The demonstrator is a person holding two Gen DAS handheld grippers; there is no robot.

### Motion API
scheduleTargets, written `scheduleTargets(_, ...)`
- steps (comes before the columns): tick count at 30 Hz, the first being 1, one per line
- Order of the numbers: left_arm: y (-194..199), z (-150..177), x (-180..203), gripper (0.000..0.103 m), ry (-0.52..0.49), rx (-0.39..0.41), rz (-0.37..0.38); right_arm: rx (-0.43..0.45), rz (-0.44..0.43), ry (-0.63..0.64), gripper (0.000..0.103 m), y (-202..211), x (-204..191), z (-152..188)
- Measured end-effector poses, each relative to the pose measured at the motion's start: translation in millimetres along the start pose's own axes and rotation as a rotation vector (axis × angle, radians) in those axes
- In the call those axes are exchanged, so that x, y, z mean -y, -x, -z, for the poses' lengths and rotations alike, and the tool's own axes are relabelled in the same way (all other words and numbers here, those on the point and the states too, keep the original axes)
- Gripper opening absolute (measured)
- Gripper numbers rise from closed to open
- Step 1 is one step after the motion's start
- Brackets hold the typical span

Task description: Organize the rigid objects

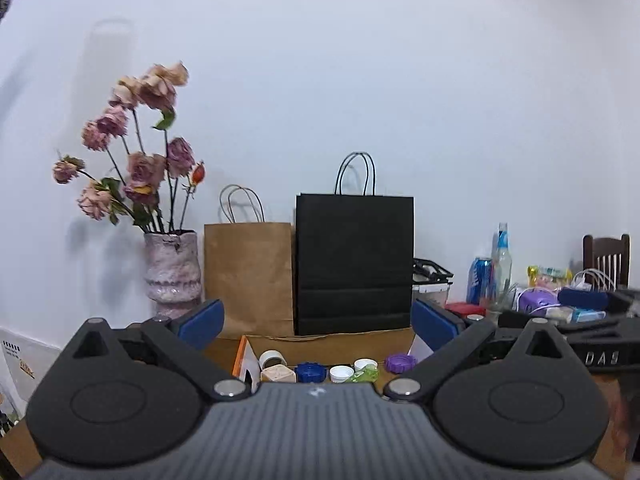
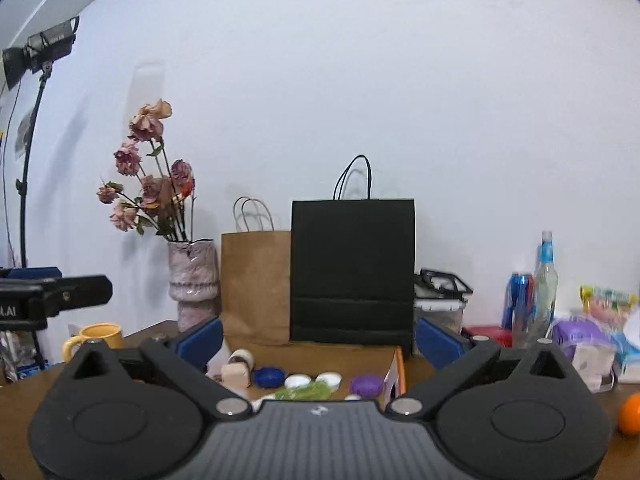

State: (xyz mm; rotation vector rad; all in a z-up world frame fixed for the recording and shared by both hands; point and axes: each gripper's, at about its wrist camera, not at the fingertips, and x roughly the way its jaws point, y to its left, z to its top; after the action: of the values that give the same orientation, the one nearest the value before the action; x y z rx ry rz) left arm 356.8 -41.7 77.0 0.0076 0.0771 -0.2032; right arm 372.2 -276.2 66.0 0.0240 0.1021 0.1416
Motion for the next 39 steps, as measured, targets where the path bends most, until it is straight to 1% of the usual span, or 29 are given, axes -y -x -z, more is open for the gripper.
scheduleTargets(5, 24.5, 7.5, 2.8, 0.102, 0.006, -0.007, -0.004, 0.001, 0.003, -0.016, 0.103, 25.7, -5.6, 10.5)
scheduleTargets(12, 55.8, 10.4, 1.6, 0.103, 0.006, 0.003, -0.002, 0.021, 0.002, -0.008, 0.103, 61.9, -13.1, 10.7)
scheduleTargets(16, 81.6, 17.1, 1.4, 0.103, -0.002, -0.006, -0.026, -0.003, 0.016, -0.026, 0.103, 88.8, -15.5, 13.1)
scheduleTargets(18, 101.2, 23.4, 4.1, 0.103, -0.033, -0.015, -0.054, -0.014, 0.002, -0.04, 0.103, 110.9, -16.9, 19.7)
scheduleTargets(21, 129.7, 32.9, 9.4, 0.103, -0.094, -0.033, -0.065, -0.026, -0.021, -0.036, 0.103, 143.5, -21.9, 31.2)
scheduleTargets(23, 149.2, 38.0, 10.4, 0.103, -0.107, -0.035, -0.064, -0.018, -0.026, -0.019, 0.103, 168.9, -26.5, 40.2)
scheduleTargets(27, 196.6, 56.7, 11.2, 0.103, -0.071, -0.038, -0.094, -0.01, -0.03, 0.016, 0.103, 215.7, -36.7, 64.8)
scheduleTargets(30, 230.0, 81.7, 16.2, 0.103, -0.05, -0.076, -0.13, -0.049, -0.028, 0.018, 0.103, 245.4, -43.8, 85.8)
scheduleTargets(32, 247.5, 93.8, 17.4, 0.103, -0.022, -0.112, -0.115, -0.086, -0.02, 0.004, 0.103, 264.4, -48.1, 99.4)
scheduleTargets(33, 252.6, 97.6, 17.6, 0.103, -0.009, -0.13, -0.094, -0.096, -0.024, -0.004, 0.103, 270.7, -49.1, 104.3)
scheduleTargets(35, 252.5, 100.5, 16.8, 0.103, 0.0, -0.168, -0.027, -0.126, -0.036, -0.011, 0.103, 278.8, -51.2, 113.8)
scheduleTargets(36, 249.4, 101.3, 16.5, 0.103, 0.004, -0.181, -0.016, -0.137, -0.037, -0.008, 0.103, 279.8, -52.2, 116.8)
scheduleTargets(39, 231.6, 104.0, 15.0, 0.103, 0.032, -0.21, -0.036, -0.142, -0.008, -0.004, 0.102, 273.5, -51.3, 120.4)
